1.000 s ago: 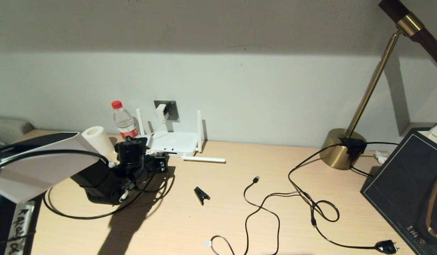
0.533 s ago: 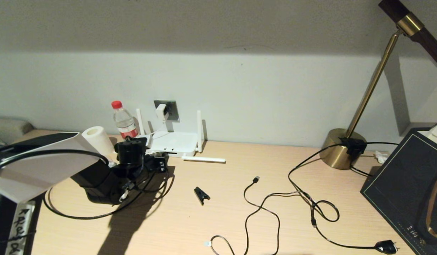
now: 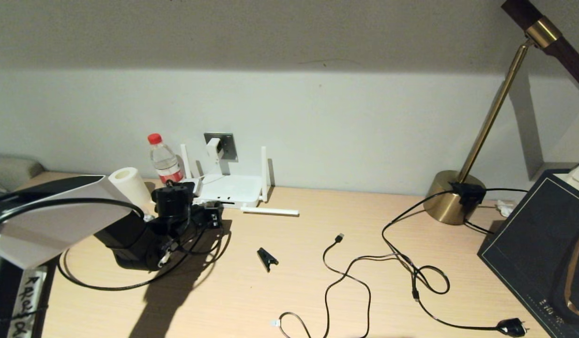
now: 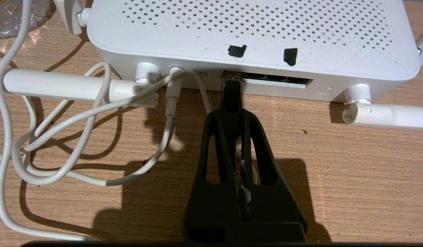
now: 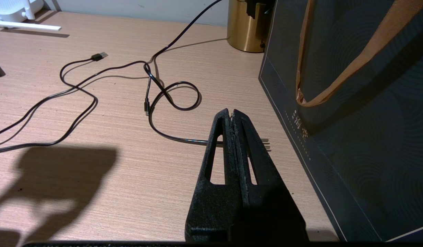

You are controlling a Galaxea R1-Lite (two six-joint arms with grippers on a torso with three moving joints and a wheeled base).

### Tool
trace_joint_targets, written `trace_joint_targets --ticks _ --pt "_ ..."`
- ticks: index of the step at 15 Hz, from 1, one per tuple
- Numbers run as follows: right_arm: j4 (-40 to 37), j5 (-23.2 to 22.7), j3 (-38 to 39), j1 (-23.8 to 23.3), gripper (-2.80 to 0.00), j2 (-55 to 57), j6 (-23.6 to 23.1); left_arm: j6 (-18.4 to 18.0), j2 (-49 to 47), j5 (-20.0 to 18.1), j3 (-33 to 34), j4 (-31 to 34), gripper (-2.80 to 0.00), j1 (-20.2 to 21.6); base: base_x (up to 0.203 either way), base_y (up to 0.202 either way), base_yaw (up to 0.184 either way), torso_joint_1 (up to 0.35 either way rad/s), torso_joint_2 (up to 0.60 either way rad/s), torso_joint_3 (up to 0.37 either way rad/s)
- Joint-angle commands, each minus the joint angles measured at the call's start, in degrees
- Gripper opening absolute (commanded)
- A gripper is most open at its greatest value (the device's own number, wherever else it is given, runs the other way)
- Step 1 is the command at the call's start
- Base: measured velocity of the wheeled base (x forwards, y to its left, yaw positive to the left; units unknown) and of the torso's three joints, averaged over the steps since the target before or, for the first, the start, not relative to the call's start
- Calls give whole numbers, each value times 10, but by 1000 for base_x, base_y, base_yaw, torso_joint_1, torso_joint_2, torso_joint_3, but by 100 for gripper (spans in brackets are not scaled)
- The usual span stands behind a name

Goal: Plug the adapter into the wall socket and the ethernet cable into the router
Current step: Plug cable into router interface

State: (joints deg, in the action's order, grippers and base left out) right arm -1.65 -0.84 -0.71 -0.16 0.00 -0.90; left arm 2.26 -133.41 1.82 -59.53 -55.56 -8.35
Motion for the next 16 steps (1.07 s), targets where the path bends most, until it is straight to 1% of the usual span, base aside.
trace_joint_targets --ticks 1,16 --pt "0 0 0 0 -280 0 -1 0 -2 0 -2 -3 -280 0 0 0 0 0 0 0" --pt "0 0 0 0 -280 0 0 0 -8 0 -14 3 -280 -1 0 0 0 0 0 0"
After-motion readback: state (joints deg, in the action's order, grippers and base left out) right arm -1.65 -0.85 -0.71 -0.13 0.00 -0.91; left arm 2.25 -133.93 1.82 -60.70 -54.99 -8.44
